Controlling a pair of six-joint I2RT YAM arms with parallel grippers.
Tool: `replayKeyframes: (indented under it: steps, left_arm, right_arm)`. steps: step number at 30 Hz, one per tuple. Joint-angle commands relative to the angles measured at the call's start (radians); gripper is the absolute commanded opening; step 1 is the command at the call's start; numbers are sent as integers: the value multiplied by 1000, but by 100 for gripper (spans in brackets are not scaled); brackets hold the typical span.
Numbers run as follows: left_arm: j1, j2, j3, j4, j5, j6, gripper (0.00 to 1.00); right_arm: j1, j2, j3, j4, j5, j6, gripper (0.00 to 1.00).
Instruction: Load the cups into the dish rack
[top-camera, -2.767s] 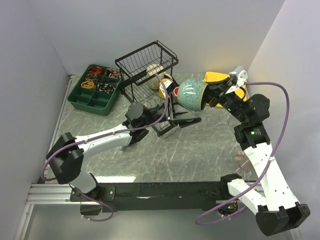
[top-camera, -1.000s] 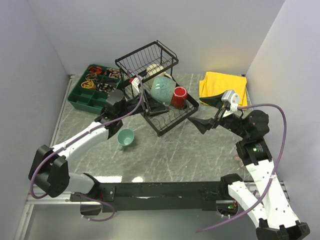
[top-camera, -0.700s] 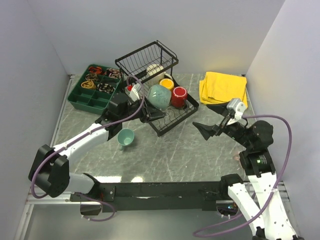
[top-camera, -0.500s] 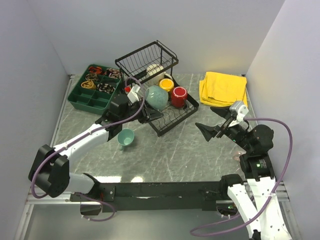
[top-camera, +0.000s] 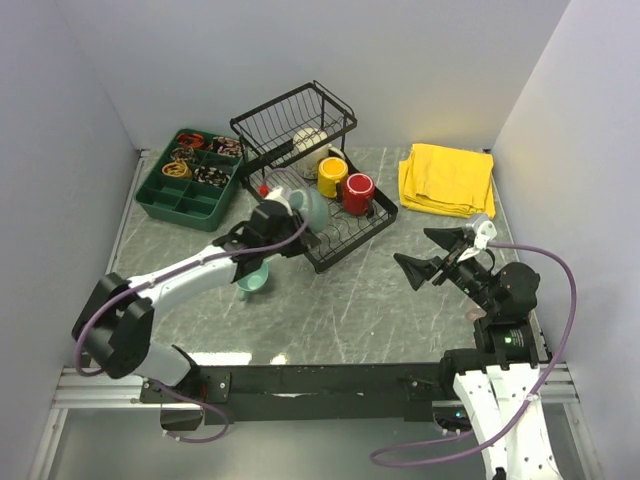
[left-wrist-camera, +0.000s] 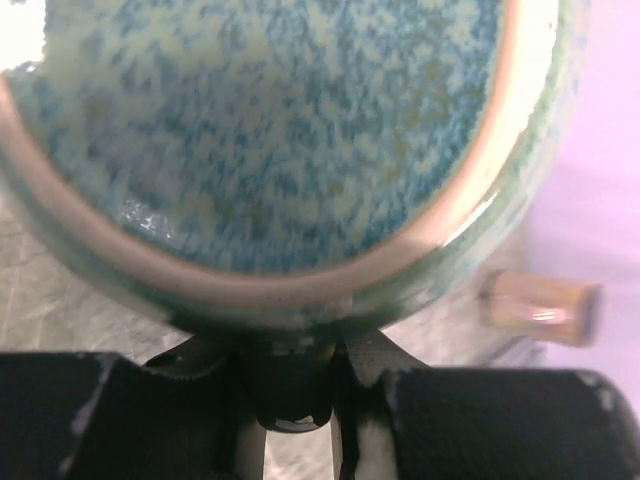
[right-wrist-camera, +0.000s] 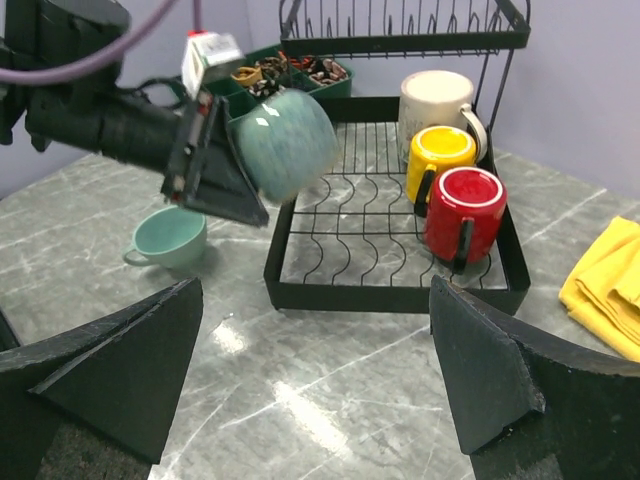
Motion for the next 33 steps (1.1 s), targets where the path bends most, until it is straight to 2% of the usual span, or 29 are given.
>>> replayKeyframes:
  steps: [1,8,15,26,33]
  left_arm:
    - [-81,36,163,10,-174,144,1]
    - [-131,111,256,-113,-274,306,1]
    - [-141,235,342,-185,-281,400,1]
    - [-178,257,296,-170,-330,497,1]
    - [-193,239,195,-115,-356,548,1]
  right_arm:
    - [-21,-29,-16,52,11,27,100]
    - [-62,-63,-45,69,6,44,100]
    - [-115,-94,-68,86,-17,74,100]
    - [-139,-83,-74,87,-73,62,100]
    - [-139,-36,-71,55,-142,25,100]
